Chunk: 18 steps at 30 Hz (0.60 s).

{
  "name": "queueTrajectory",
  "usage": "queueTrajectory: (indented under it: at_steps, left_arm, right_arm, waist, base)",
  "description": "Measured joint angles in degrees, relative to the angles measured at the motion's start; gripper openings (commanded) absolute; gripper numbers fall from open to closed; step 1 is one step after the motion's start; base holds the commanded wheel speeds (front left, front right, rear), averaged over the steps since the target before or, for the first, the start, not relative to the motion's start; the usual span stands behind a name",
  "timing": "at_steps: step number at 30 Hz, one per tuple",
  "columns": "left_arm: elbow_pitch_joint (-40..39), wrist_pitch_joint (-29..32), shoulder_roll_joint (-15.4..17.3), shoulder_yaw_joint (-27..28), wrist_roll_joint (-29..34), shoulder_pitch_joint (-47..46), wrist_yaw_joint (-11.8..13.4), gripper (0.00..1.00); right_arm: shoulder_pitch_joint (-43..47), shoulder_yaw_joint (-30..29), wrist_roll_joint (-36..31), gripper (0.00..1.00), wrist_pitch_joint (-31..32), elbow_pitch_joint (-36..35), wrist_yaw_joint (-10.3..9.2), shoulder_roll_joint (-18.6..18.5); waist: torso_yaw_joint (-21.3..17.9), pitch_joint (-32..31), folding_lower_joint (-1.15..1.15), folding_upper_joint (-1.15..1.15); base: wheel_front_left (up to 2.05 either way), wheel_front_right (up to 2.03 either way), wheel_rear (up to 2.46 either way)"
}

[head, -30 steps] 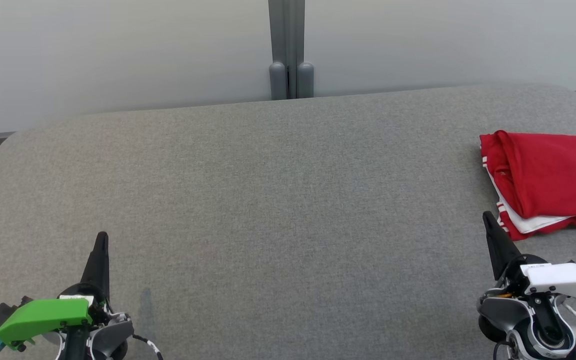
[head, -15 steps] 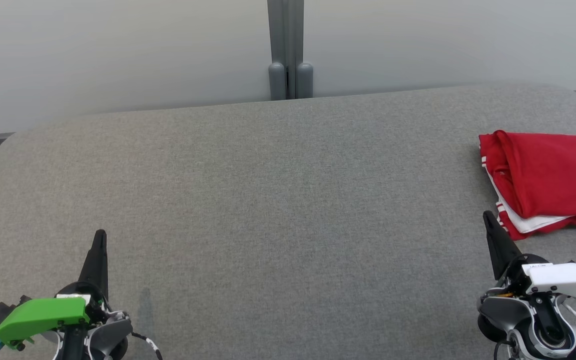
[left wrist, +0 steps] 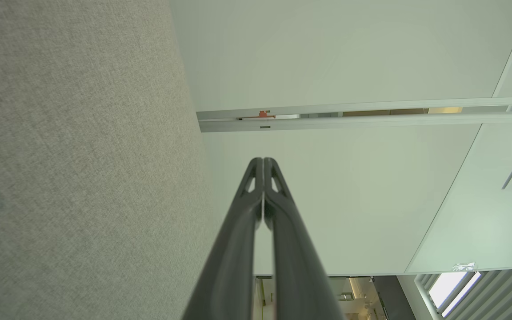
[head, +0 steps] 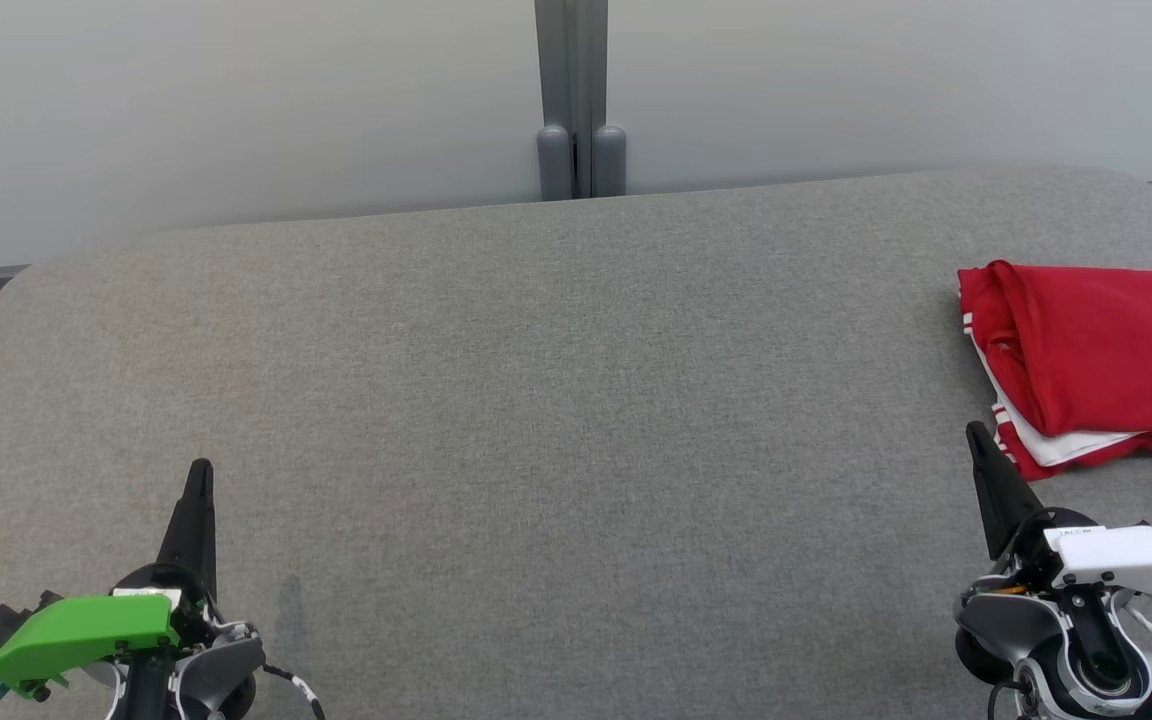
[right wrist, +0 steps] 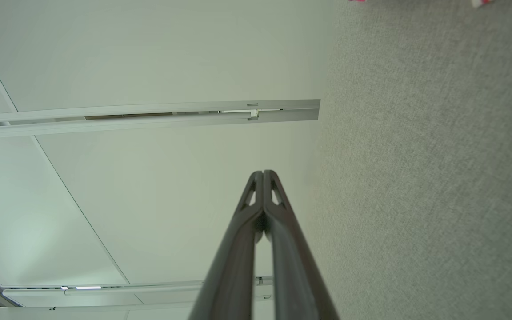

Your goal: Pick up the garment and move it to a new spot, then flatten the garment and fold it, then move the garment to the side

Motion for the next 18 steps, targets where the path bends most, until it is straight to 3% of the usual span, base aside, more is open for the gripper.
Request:
queueTrajectory:
  at_steps: [18]
  left_arm:
    - [0.0, 0.0, 0.0, 0.0, 0.0, 0.0, 0.0, 0.00]
  right_arm:
    - [0.0, 0.0, 0.0, 0.00, 0.0, 0.0, 0.00, 0.0]
  waist:
    - [0.0, 0.0, 0.00, 0.00]
  base:
    - [0.00, 0.00, 0.00]
